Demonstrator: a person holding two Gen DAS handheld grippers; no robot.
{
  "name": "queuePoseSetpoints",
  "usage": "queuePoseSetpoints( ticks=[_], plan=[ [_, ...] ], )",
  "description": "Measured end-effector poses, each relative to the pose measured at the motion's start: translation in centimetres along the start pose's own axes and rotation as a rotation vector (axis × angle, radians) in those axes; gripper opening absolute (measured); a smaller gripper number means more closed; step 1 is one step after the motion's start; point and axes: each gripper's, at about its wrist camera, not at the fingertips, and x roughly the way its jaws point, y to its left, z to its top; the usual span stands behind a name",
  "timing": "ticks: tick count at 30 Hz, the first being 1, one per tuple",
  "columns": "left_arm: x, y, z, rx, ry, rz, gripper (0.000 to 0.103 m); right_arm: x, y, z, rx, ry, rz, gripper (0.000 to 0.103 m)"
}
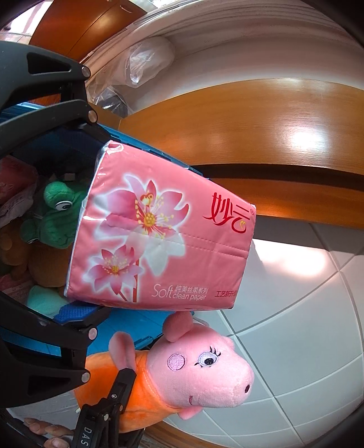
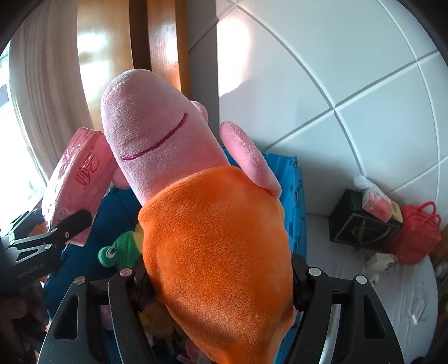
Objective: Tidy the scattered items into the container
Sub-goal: 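Open both tools to drop the tissue pack and pig into the bin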
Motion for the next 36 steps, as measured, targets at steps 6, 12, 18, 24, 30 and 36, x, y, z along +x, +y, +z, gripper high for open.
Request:
queuePoseSetpoints(
  ticks=[6, 12, 18, 24, 30, 36],
  plan=[
    [5.3, 0.2, 3.0, 0.01, 0.063, -0.031, 0.086, 2.8, 0.1, 2.1, -0.023, 0.019, -0.028, 0.072],
    [8.7, -0.1, 4.5, 0.015, 0.103, -0.019, 0.086, 5.1, -0.2, 3.9, -0.024, 0.038, -0.059, 0.072],
    [9.8, -0.2, 5.9, 0.014, 0.094, 0.005, 0.086, 6.0, -0.3, 5.6, -0.033, 0.045, -0.088, 0.073],
    [10.9, -0.3, 6.4, 0.019, 0.099, 0.037, 0.097, 7.1, -1.0, 6.8, 0.001, 0.044, -0.015, 0.102],
    [9.8, 1.0, 4.9, -0.019, 0.096, 0.056, 0.103, 6.4, -1.8, 5.9, 0.009, 0.028, -0.02, 0.103],
    [9.6, 2.0, 3.0, -0.025, 0.12, 0.07, 0.103, 4.7, -1.9, 4.5, -0.004, 0.005, -0.005, 0.103]
  ],
)
